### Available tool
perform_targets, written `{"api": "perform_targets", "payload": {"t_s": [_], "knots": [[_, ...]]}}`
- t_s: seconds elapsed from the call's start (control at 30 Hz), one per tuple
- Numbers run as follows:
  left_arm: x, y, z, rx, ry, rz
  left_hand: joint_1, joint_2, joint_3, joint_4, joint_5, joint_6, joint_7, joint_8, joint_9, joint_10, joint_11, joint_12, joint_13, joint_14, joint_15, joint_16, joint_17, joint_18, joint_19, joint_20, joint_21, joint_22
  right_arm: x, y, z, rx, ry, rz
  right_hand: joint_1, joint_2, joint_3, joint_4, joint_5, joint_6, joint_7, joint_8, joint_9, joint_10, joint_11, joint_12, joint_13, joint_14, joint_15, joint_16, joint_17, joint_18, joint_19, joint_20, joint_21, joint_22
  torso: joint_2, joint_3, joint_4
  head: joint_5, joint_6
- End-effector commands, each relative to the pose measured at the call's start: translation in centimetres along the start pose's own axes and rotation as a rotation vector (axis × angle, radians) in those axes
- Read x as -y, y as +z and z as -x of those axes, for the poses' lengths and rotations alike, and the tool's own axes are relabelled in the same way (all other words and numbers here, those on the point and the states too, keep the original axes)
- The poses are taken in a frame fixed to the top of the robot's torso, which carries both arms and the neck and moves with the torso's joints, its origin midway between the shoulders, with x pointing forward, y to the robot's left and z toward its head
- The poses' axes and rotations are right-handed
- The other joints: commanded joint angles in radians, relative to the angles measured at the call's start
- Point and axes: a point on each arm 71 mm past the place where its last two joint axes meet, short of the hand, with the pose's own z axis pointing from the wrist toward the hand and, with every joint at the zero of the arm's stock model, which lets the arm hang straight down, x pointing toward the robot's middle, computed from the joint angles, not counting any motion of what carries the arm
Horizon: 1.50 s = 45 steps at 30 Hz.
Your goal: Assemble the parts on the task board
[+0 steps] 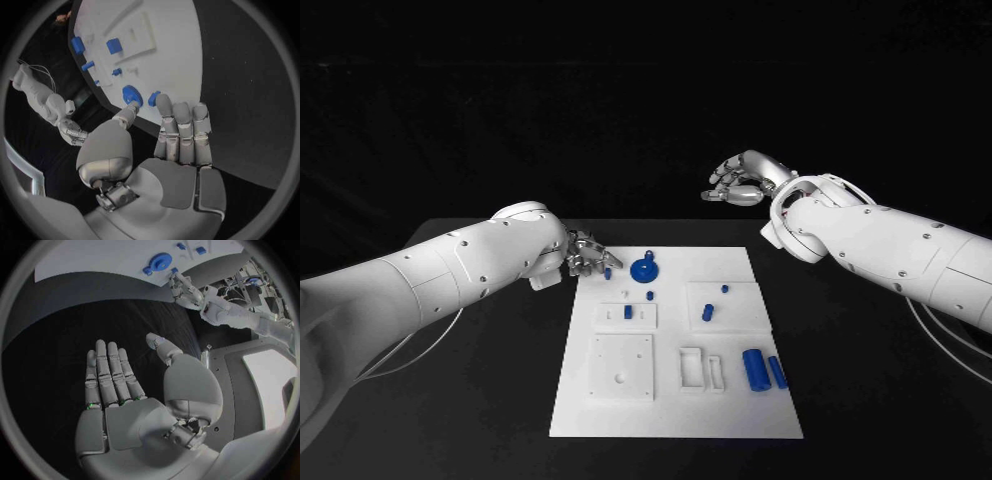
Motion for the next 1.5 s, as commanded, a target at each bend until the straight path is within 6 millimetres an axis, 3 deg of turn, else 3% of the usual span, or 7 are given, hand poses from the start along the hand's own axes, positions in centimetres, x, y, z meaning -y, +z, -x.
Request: {"api": "perform_targets", "payload": {"t_s": [0.03,0.23,0.33,0.8,1.17,1.23,1.5], "knots": [[0.1,0.1,-0.6,-0.049,0.009,-0.006,0.015,0.015,-0.004,-0.015,-0.002,0.006,0.001,-0.004,-0.006,-0.005,0.0,0.0,-0.002,-0.011,0.0,0.001,0.0,-0.007,-0.009,-0.106,-0.005,0.009,-0.1,0.0,0.0,-0.004,-0.001,0.009,0.004,-0.008,-0.004,0.001,0.003,-0.006,0.013,-0.001,-0.001,-0.001,0.004,-0.004,-0.001,-0.009,-0.001,-0.005,-0.001,0.001,-0.008,0.0,-0.006,0.002,0.0,-0.0005,0.0003,0.001,0.0],[0.0,0.1,-0.8,-0.07,0.016,-0.007,0.031,0.035,-0.009,-0.031,-0.001,0.009,0.0,-0.003,-0.01,-0.005,-0.001,0.001,-0.002,-0.011,0.0,0.002,0.0,-0.006,-0.01,-0.105,-0.005,0.011,-0.1,0.0,-0.1,-0.005,0.0,0.009,0.004,-0.008,-0.004,0.001,0.003,-0.006,0.013,-0.001,-0.001,-0.001,0.004,-0.004,-0.002,-0.009,-0.001,-0.005,-0.001,0.001,-0.008,0.0,-0.006,0.002,0.0,-0.0005,-0.0002,0.001,-0.001],[-0.1,0.1,-1.0,-0.075,0.017,-0.008,0.084,0.084,-0.008,-0.084,0.008,0.02,0.0,0.0,-0.016,-0.006,0.0,0.002,-0.004,-0.013,0.001,0.003,-0.001,-0.009,-0.011,-0.102,-0.004,0.015,-0.1,0.0,-0.1,-0.005,0.0,0.009,0.004,-0.007,-0.005,0.001,0.004,-0.006,0.013,-0.001,-0.002,-0.001,0.004,-0.004,-0.002,-0.009,-0.001,-0.005,-0.001,0.001,-0.008,0.0,-0.007,0.002,0.0,-0.0004,-0.0007,0.003,-0.002],[-0.4,0.3,-1.0,-0.051,-0.003,0.005,0.099,0.134,-0.02,-0.13,0.038,0.035,-0.002,0.006,-0.03,-0.008,-0.002,0.001,-0.01,-0.015,0.003,0.001,-0.005,-0.012,-0.011,-0.1,-0.009,0.015,0.0,0.0,-0.3,-0.01,0.003,0.004,0.003,-0.007,-0.005,0.001,0.004,-0.007,0.014,-0.001,-0.002,-0.001,0.004,-0.004,-0.004,-0.009,-0.001,-0.005,-0.002,0.001,-0.009,0.0,-0.007,0.003,0.001,0.0001,0.0,0.004,-0.004],[-0.5,0.2,-0.7,-0.018,-0.052,-0.013,0.135,0.206,-0.007,-0.199,0.044,0.066,-0.009,0.026,-0.036,0.0,-0.008,0.005,-0.014,-0.01,0.001,0.005,-0.008,-0.015,-0.006,-0.101,-0.009,0.017,0.2,0.0,-0.4,-0.014,0.003,0.0,0.006,-0.006,-0.005,0.0,0.005,-0.007,0.014,-0.001,-0.003,-0.002,0.004,-0.004,-0.006,-0.01,-0.001,-0.005,-0.002,0.001,-0.009,0.001,-0.008,0.004,-0.001,0.0,-0.0008,0.005,-0.007],[-0.6,0.1,-0.6,-0.012,-0.063,-0.015,0.171,0.184,0.058,-0.191,-0.004,0.095,-0.017,0.043,-0.032,0.006,-0.015,0.005,-0.015,-0.006,-0.001,0.006,-0.009,-0.013,0.002,-0.103,-0.01,0.014,0.2,0.0,-0.5,-0.016,0.003,-0.002,0.006,-0.006,-0.005,0.0,0.006,-0.008,0.014,-0.001,-0.003,-0.002,0.004,-0.004,-0.006,-0.01,-0.001,-0.006,-0.002,0.001,-0.009,0.001,-0.008,0.004,-0.001,-0.0002,-0.0009,0.005,-0.006],[-1.1,-0.4,-0.6,0.012,-0.132,-0.028,0.185,0.15,0.178,-0.156,0.008,0.137,-0.032,0.084,-0.028,0.026,-0.029,0.011,-0.019,0.016,-0.009,0.013,-0.01,-0.017,0.025,-0.108,-0.001,0.018,0.4,-0.1,-0.4,-0.016,0.006,-0.005,0.005,-0.005,-0.005,0.0,0.007,-0.008,0.014,-0.001,-0.003,-0.002,0.005,-0.004,-0.007,-0.01,0.0,-0.006,-0.002,0.001,-0.01,0.001,-0.009,0.004,-0.001,-0.0001,0.0009,0.006,-0.006]]}}
